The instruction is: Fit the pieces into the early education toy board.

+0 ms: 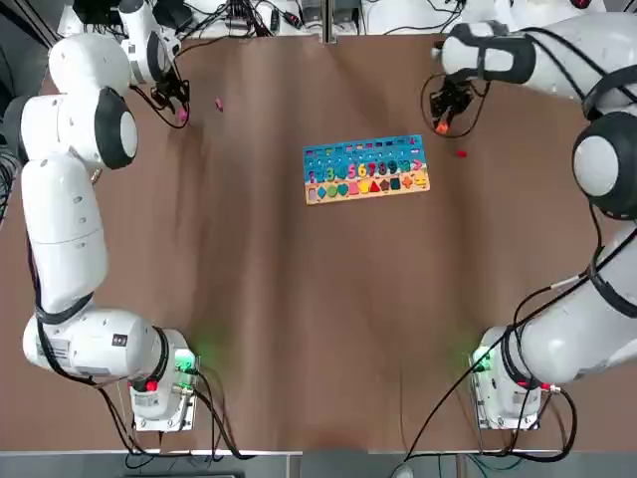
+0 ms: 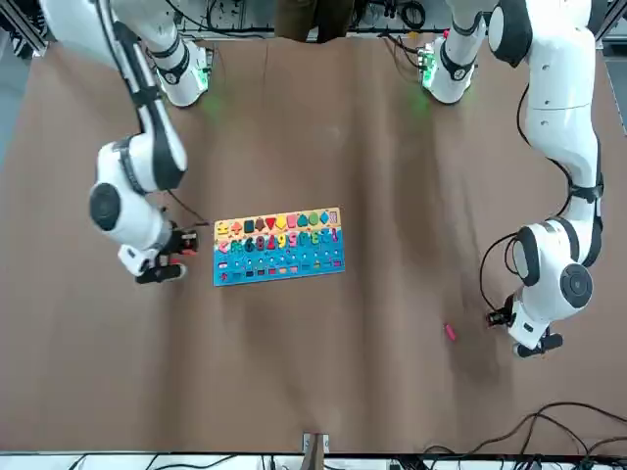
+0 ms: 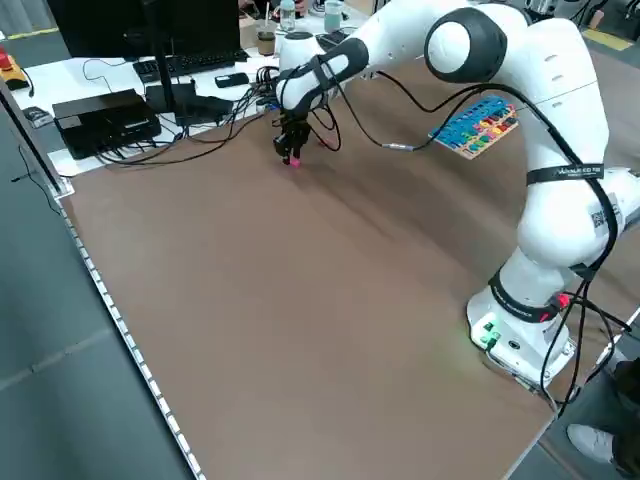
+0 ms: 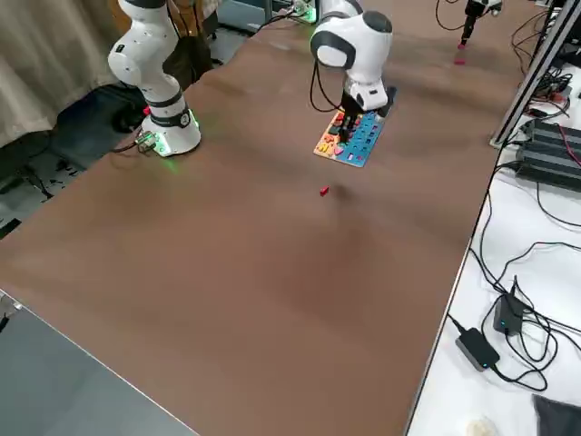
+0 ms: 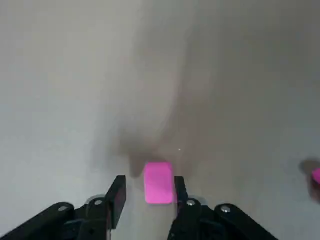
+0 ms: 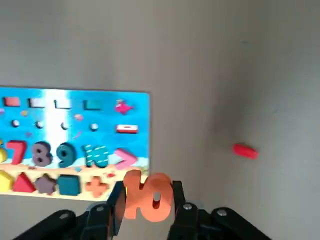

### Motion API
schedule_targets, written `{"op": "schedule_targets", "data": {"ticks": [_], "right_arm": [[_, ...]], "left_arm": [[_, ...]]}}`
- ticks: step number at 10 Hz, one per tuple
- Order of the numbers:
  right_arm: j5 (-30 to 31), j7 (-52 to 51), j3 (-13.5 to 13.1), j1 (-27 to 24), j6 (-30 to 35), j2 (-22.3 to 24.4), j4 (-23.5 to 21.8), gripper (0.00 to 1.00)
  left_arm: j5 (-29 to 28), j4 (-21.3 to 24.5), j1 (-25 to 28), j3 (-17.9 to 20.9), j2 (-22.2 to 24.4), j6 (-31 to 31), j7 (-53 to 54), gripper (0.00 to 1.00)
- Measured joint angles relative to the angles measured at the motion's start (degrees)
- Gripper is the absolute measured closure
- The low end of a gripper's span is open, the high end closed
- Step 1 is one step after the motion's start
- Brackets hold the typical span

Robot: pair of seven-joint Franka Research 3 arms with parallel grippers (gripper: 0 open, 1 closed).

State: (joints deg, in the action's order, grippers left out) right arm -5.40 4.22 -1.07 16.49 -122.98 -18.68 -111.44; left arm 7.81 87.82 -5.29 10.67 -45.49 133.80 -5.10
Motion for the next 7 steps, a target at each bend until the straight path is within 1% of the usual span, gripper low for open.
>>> {"op": "schedule_targets", "data": {"ticks": [2, 3, 5, 7], "right_arm": [[-2.64, 0.91, -0.04, 3.98, -0.52, -0.08, -0.18, 0.58], [-3.5, 1.1, -0.05, 5.67, -2.07, -0.23, -0.43, 0.58], [-3.7, 2.82, -0.06, 7.53, -8.56, -1.14, -2.77, 0.58], [-3.87, 4.06, -0.07, 7.92, -13.39, -2.36, -5.03, 0.58]], "left_arm": [[0.0, 0.49, -0.05, -0.03, -0.1, 0.03, -0.32, 0.53], [0.0, 0.76, -0.06, -0.03, -0.18, 0.14, -0.33, 0.53], [0.0, 0.87, -0.05, -0.03, -0.24, 0.27, -0.34, 0.56], [0.0, 0.87, -0.06, -0.03, -0.24, 0.47, -0.35, 0.57]]}}
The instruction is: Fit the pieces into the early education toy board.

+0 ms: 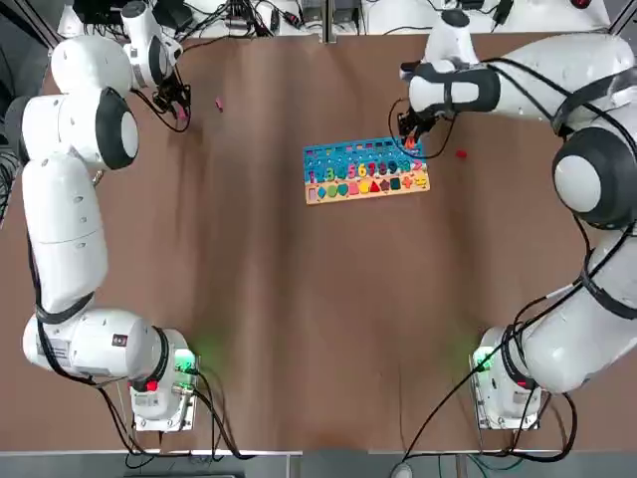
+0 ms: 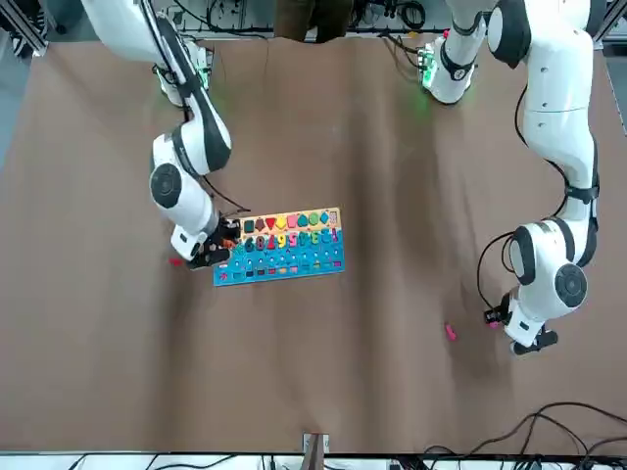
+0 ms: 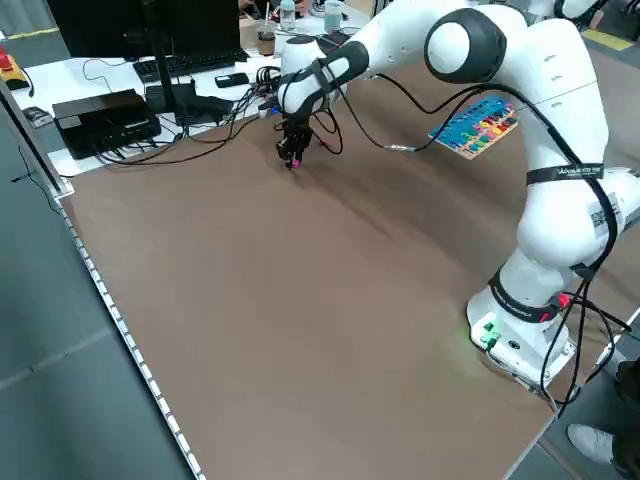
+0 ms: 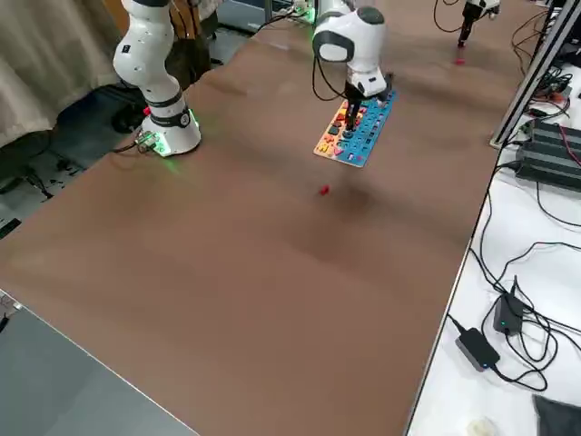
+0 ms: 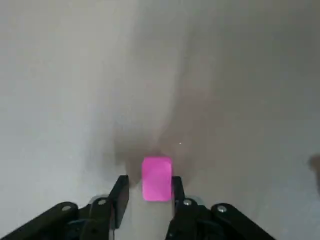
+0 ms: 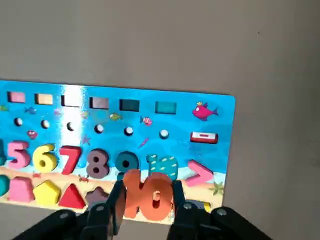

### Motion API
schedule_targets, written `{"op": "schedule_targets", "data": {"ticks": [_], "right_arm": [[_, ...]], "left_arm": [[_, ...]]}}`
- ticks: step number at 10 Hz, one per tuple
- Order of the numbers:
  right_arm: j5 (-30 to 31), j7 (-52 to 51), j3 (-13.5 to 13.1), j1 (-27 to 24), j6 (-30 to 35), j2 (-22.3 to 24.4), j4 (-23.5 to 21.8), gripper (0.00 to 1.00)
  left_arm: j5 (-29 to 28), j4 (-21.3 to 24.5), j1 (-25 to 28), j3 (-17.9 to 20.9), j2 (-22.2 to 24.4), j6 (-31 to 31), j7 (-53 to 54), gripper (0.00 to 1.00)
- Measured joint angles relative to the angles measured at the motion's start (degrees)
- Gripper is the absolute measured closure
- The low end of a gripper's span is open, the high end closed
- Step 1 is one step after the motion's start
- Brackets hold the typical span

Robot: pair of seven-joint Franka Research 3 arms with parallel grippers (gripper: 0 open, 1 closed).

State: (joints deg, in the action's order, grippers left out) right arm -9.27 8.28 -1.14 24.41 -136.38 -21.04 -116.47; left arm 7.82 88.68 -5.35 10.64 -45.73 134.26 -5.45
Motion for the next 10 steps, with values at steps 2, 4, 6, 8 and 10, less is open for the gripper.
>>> {"op": "schedule_targets", "data": {"ticks": [2, 4, 6, 8, 10], "right_arm": [[-0.13, 2.34, -0.01, 0.69, -5.54, -1.23, -3.05, 0.58], [-0.14, 4.56, -0.01, 2.09, -6.46, -2.25, -3.55, 0.58], [-0.17, 4.92, -0.04, 2.58, -6.55, -3.29, -3.61, 0.58], [-0.19, 4.92, -0.46, 2.56, -6.74, -3.92, -3.61, 0.58], [-0.19, 4.92, -0.67, 2.54, -6.9, -4.23, -3.6, 0.58]], "left_arm": [[0.0, 0.0, 0.0, 0.0, 0.0, 0.15, -0.01, 0.62], [0.0, 0.0, 0.01, 0.01, 0.0, 0.19, -0.01, 0.65], [0.0, 0.0, 0.01, 0.01, 0.0, 0.19, -0.01, 0.66], [0.0, 0.0, 0.03, 0.02, 0.0, 0.19, -0.02, 0.67], [0.0, -0.01, 0.03, 0.03, 0.01, 0.22, -0.02, 0.74]]}}
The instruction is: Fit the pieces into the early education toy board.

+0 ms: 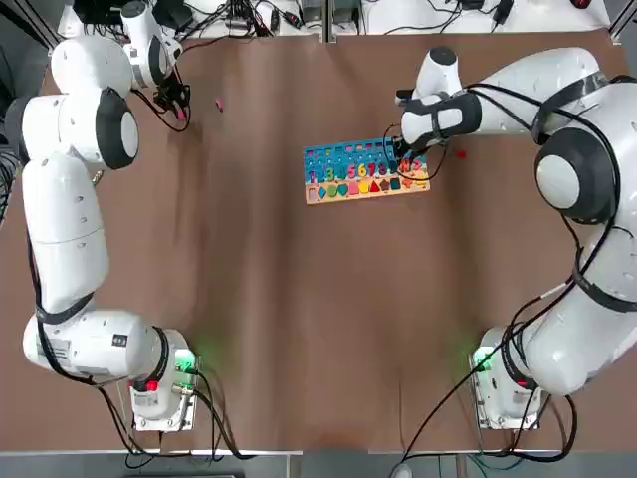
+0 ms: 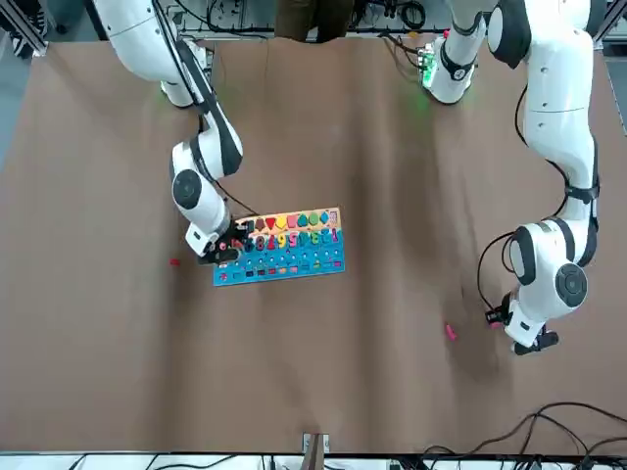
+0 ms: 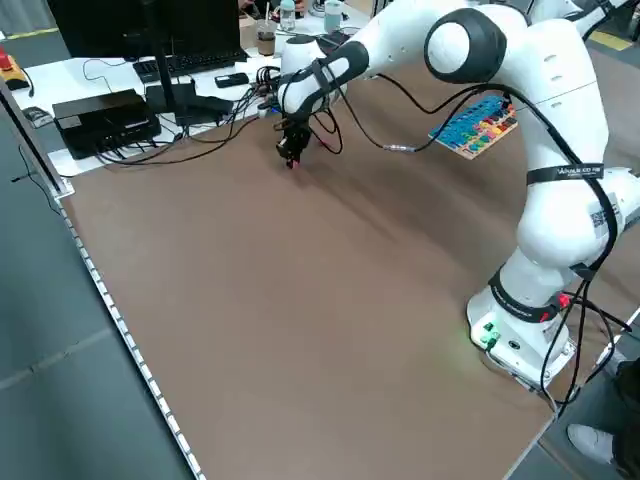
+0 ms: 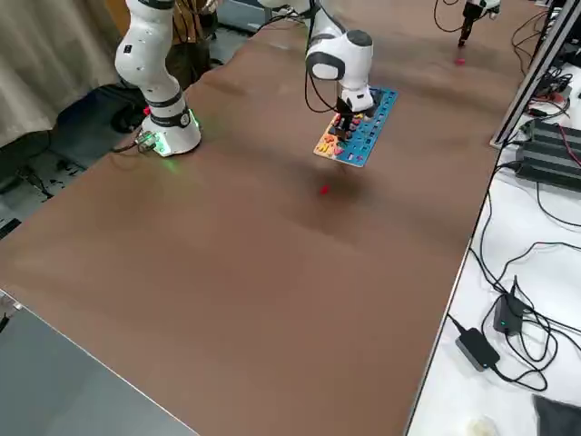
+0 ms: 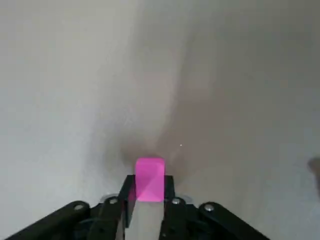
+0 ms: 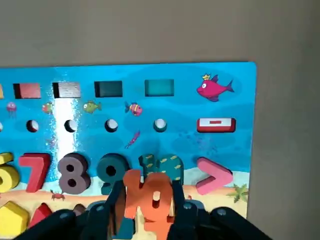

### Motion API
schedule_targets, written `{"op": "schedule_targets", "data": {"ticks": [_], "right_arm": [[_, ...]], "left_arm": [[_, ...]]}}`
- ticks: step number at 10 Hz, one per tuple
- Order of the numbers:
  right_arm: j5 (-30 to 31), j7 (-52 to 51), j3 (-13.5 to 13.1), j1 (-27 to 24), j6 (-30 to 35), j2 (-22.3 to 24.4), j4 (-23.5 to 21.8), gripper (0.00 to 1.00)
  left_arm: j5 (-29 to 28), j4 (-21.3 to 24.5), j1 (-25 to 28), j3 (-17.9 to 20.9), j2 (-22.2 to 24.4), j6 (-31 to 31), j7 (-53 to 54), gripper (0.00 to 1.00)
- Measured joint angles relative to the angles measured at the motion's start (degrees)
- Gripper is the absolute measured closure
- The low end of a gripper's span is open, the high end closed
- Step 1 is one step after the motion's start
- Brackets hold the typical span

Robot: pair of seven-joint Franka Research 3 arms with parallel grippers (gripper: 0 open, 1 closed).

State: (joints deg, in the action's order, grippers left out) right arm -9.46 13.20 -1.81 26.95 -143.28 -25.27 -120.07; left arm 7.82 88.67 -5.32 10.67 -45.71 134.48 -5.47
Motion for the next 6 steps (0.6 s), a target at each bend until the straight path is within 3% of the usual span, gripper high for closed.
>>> {"op": "schedule_targets", "data": {"ticks": [3, 6], "right_arm": [[0.03, -0.01, -0.04, 0.0, -1.55, -1.1, 0.0, 0.58], [0.11, -0.14, -0.09, -0.03, -2.14, -1.86, 0.03, 0.58]], "left_arm": [[0.0, 0.19, 0.07, 0.08, 0.79, 0.04, -0.07, 0.74], [0.04, 5.9, 0.08, -0.76, 9.47, -0.2, -0.15, 0.74]]}}
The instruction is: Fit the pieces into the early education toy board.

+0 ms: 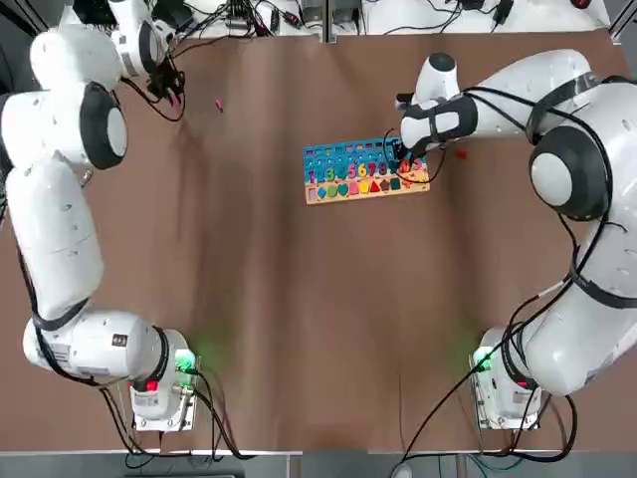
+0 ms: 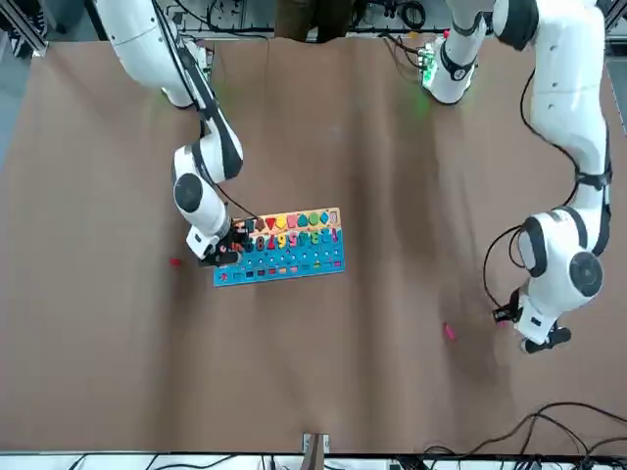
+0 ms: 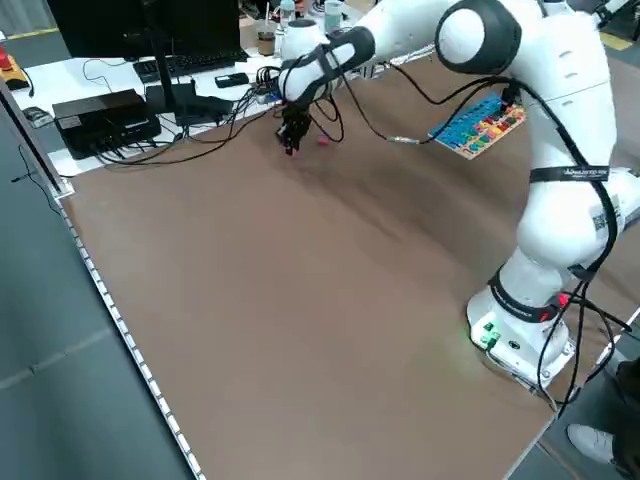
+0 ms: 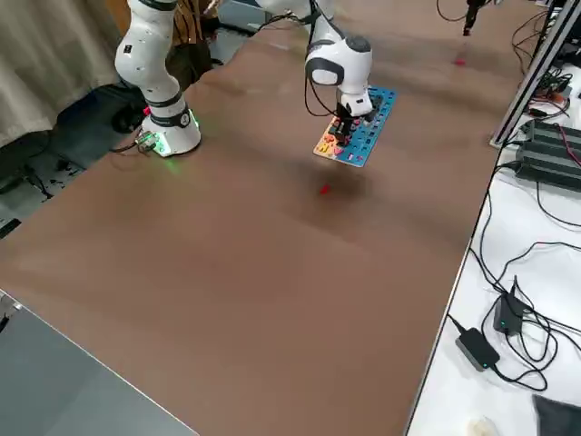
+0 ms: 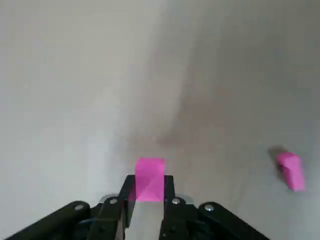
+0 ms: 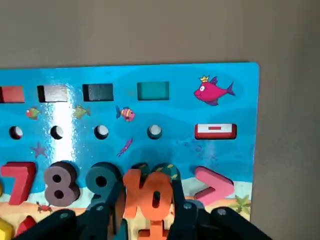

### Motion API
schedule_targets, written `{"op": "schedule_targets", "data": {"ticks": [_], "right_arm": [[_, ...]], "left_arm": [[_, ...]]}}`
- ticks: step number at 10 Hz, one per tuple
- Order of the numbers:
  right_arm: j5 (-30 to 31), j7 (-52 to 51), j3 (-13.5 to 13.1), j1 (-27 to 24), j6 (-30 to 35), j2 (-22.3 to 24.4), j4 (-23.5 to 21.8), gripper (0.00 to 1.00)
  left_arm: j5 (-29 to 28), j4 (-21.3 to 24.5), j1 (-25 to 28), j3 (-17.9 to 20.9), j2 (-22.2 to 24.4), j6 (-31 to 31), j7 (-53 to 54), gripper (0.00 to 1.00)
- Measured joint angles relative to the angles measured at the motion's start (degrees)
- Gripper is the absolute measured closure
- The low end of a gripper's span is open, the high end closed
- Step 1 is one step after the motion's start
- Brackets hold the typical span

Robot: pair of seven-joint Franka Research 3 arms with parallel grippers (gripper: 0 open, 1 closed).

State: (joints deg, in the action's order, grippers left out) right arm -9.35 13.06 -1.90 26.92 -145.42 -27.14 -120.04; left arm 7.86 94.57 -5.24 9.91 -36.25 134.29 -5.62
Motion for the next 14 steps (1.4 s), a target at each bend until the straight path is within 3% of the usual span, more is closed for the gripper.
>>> {"op": "schedule_targets", "data": {"ticks": [3, 6, 11, 14], "right_arm": [[0.2, -0.14, -0.02, -0.03, -0.18, -0.22, 0.05, 0.58], [0.76, -0.65, -0.07, -0.08, -0.45, -0.28, 0.05, 0.58], [2.72, -1.37, -0.09, -0.1, -0.83, -0.37, 0.04, 0.58], [3.0, -1.49, -0.05, -0.09, -1.39, -0.46, -0.1, 0.58]], "left_arm": [[0.0, 10.77, -0.17, -5.78, 11.09, -0.01, -4.06, 0.74], [-3.39, 18.05, -1.6, -14.14, 17.95, 0.21, -17.43, 0.74], [-12.16, 21.57, -2.94, -29.17, 19.55, 0.52, -41.08, 0.74], [-12.78, 22.4, -8.58, -30.2, 19.29, 0.53, -47.52, 0.74]]}}
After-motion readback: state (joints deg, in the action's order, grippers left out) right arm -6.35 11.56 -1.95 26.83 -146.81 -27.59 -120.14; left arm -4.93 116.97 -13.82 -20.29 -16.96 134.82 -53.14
